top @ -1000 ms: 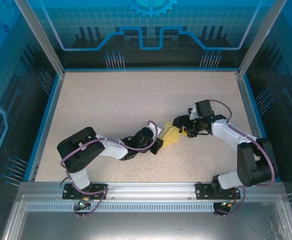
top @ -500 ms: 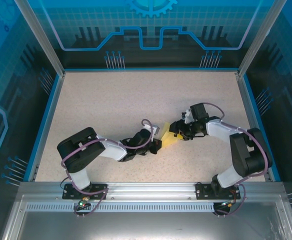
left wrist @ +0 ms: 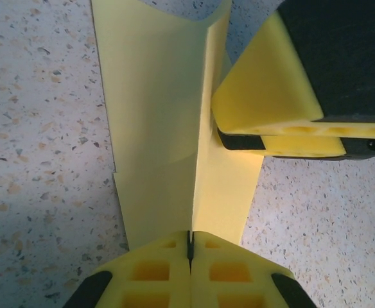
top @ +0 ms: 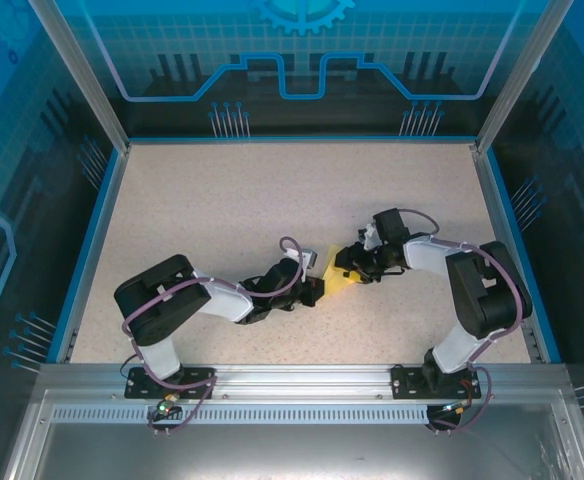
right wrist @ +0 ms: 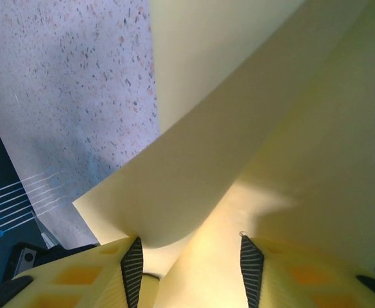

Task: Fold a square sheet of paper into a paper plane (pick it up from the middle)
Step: Fourth fold the wing at the center of the table.

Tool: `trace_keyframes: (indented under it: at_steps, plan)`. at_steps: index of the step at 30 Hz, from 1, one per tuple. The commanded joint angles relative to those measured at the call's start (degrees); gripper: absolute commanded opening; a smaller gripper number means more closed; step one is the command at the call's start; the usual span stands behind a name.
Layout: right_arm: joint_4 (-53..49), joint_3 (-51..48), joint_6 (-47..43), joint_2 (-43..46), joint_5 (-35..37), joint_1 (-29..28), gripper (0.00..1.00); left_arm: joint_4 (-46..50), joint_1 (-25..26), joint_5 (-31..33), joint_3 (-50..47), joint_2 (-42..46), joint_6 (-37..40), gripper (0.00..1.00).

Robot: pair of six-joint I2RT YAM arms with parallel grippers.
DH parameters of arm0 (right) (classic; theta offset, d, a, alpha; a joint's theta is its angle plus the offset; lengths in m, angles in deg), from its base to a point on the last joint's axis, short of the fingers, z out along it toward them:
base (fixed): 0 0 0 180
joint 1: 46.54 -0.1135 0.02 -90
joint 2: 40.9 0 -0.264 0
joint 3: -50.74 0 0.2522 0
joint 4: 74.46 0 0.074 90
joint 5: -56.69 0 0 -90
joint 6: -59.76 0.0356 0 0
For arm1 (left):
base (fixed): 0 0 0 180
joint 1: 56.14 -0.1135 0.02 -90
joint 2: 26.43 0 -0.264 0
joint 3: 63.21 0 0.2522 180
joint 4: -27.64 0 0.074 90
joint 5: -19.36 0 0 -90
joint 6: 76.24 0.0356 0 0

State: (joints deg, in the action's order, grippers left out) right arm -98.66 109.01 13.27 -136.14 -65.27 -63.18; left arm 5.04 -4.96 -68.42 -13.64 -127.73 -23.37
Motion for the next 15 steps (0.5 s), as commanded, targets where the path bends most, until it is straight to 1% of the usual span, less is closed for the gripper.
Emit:
trace_keyframes:
  at_steps: [1, 6, 8, 9, 11, 15]
  plan:
    - [0.95, 1.55, 0.74, -1.34, -0.2, -1.09, 0.46, -1.24, 0.07, -1.43, -0.57, -0.08, -0.84, 0.05]
    - [0.39, 1.96, 0.61, -2.06, 0.61, -1.2, 0.46, -0.03, 0.06, -1.6, -0.18, -0.34, -1.02, 0.06]
    - [-0.72, 2.03, 0.44, -2.39, 1.53, -1.28, 0.46, 0.81, 0.02, -1.43, 0.04, 0.01, -1.32, 0.09]
    - [-1.23, 2.14, 0.21, -2.49, 2.18, -1.37, 0.46, 1.19, 0.02, -1.43, 0.05, 0.28, -1.54, 0.11]
    - [-2.4, 2.28, -0.01, -2.93, 3.32, -1.54, 0.46, 2.53, -0.24, -1.29, 0.2, 1.33, -2.22, 0.2]
    - [-4.16, 2.68, -0.39, -4.07, 5.28, -1.98, 0.47, 5.06, -1.12, -1.45, -0.12, 4.11, -3.34, 0.31]
